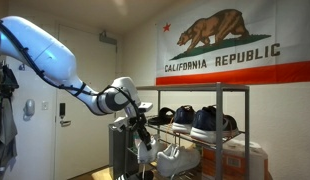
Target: Take the white shoe and position it on the shoe rack alongside the other white shoe
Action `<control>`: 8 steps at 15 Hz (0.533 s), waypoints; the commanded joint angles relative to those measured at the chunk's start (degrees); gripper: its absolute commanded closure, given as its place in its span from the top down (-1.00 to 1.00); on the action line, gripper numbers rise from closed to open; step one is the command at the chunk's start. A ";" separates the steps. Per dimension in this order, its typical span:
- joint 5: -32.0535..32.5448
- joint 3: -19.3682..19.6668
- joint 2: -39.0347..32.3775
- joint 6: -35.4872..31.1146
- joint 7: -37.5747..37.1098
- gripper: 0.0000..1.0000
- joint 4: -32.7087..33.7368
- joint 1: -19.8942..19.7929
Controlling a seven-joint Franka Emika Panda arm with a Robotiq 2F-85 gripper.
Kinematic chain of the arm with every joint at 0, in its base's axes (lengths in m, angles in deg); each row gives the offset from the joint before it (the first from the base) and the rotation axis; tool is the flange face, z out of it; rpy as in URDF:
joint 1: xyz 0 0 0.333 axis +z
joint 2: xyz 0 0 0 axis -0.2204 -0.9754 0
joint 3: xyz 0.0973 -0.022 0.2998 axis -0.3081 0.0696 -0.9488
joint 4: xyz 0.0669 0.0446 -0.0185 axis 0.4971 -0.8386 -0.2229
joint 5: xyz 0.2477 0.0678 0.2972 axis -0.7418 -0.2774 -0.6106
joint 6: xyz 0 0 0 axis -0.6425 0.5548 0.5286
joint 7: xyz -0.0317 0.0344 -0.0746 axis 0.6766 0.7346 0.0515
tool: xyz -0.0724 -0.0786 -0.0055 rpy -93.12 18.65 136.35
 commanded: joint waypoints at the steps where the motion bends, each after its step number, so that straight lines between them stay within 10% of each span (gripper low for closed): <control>1: 3.31 1.61 -0.79 -5.97 -5.60 -0.92 -0.14 1.32; 8: 11.83 5.54 -3.87 -11.89 -15.51 -0.93 -0.14 4.10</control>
